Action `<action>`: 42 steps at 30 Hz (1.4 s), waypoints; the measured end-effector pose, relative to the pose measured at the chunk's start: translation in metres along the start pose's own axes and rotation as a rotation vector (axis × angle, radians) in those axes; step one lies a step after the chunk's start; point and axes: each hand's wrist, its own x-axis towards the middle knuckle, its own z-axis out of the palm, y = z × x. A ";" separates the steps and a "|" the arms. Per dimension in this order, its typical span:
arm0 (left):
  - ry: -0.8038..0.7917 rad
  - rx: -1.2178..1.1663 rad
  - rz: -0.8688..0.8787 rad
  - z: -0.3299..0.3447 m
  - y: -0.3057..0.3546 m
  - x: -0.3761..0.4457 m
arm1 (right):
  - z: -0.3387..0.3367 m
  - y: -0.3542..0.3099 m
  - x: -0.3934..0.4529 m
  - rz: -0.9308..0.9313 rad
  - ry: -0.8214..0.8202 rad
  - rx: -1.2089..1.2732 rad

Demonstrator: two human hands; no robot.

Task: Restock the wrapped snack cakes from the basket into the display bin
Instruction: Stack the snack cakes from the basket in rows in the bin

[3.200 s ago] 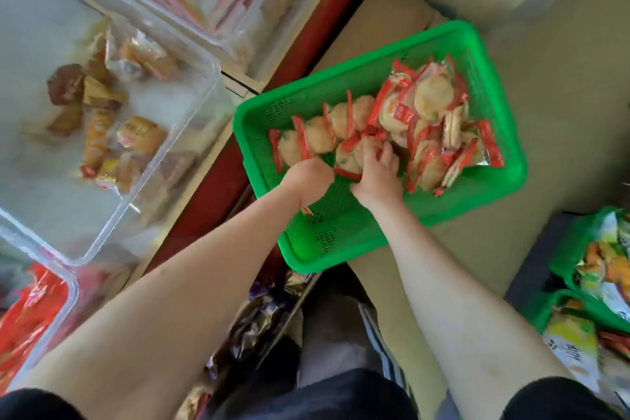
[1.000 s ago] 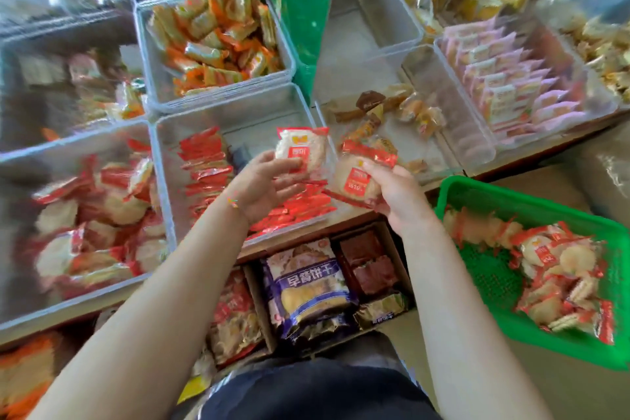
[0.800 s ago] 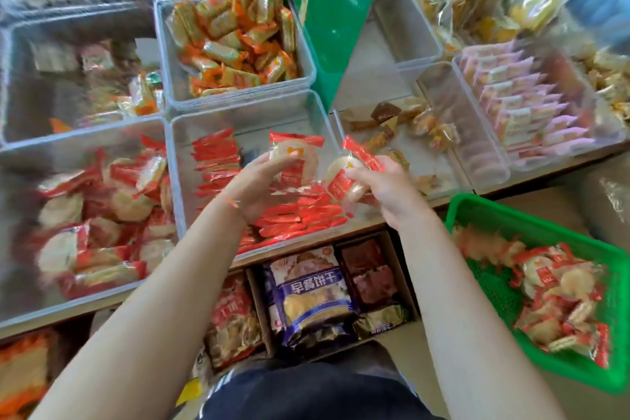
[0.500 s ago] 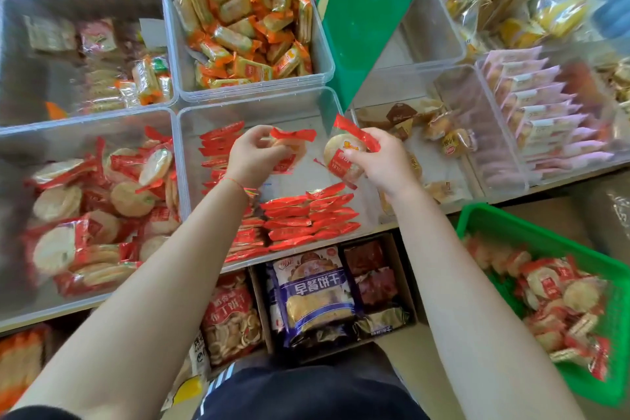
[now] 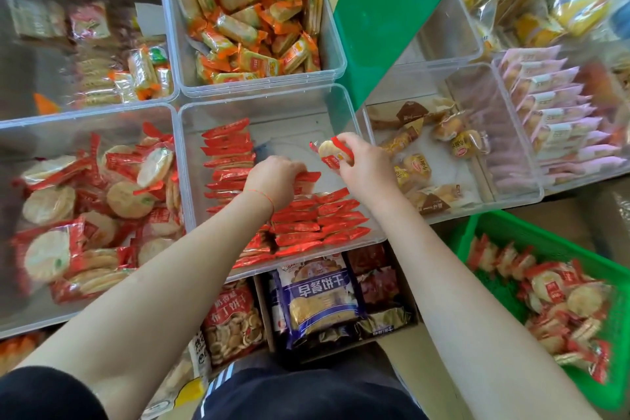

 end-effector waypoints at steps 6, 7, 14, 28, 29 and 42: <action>-0.113 0.334 0.029 0.002 0.007 -0.005 | 0.022 -0.010 0.001 -0.188 -0.129 -0.403; -0.134 0.320 0.023 0.003 0.009 -0.007 | 0.025 -0.011 0.001 -0.199 -0.165 -0.450; -0.167 0.186 -0.001 0.004 0.012 -0.017 | 0.043 -0.006 0.002 -0.190 -0.439 -0.737; -0.289 -0.099 -0.092 0.011 0.011 -0.015 | 0.040 -0.003 -0.017 -0.149 -0.568 -0.617; -0.319 -0.100 -0.094 0.009 0.012 -0.013 | 0.040 -0.003 -0.017 -0.144 -0.568 -0.602; 0.169 -0.153 -0.012 -0.037 0.068 -0.027 | -0.010 0.019 -0.046 -0.263 0.149 -0.010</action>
